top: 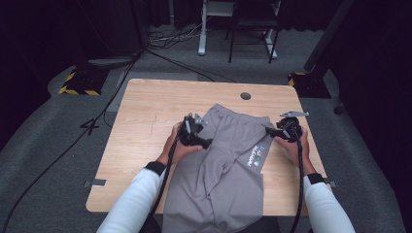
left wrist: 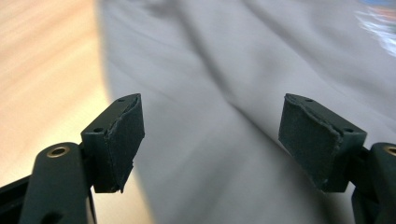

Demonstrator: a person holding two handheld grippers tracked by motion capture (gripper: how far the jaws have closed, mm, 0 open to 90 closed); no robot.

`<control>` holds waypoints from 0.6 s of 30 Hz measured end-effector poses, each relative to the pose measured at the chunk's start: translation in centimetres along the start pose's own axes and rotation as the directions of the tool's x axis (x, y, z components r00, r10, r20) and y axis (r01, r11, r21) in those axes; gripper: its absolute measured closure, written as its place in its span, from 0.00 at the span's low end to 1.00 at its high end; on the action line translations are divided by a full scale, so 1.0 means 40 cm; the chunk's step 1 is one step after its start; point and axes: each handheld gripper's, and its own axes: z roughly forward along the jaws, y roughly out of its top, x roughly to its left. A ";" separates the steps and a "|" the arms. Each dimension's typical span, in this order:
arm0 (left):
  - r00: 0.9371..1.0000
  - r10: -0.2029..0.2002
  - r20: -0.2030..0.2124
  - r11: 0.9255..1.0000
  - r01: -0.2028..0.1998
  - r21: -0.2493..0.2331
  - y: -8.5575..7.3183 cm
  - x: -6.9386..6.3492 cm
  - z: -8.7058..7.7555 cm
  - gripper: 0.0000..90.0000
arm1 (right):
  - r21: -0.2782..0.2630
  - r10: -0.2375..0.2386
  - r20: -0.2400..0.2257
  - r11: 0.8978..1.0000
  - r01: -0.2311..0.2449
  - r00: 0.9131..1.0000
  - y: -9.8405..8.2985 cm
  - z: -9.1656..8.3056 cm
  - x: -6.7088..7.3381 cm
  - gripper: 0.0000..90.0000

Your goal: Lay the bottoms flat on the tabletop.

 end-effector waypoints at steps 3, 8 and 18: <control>0.996 -0.072 -0.053 0.996 0.074 0.041 0.040 0.042 0.070 0.28 | 0.021 0.022 0.005 1.000 -0.022 1.000 0.013 0.034 -0.009 0.42; 0.987 -0.152 -0.057 0.987 0.155 0.052 0.074 0.070 0.136 0.29 | 0.068 0.016 0.032 0.997 -0.019 0.999 0.019 0.084 -0.010 0.43; 0.993 -0.117 0.004 0.992 0.116 0.049 0.068 0.072 0.153 0.65 | 0.065 0.014 -0.040 0.998 -0.011 0.999 0.024 0.087 0.003 0.85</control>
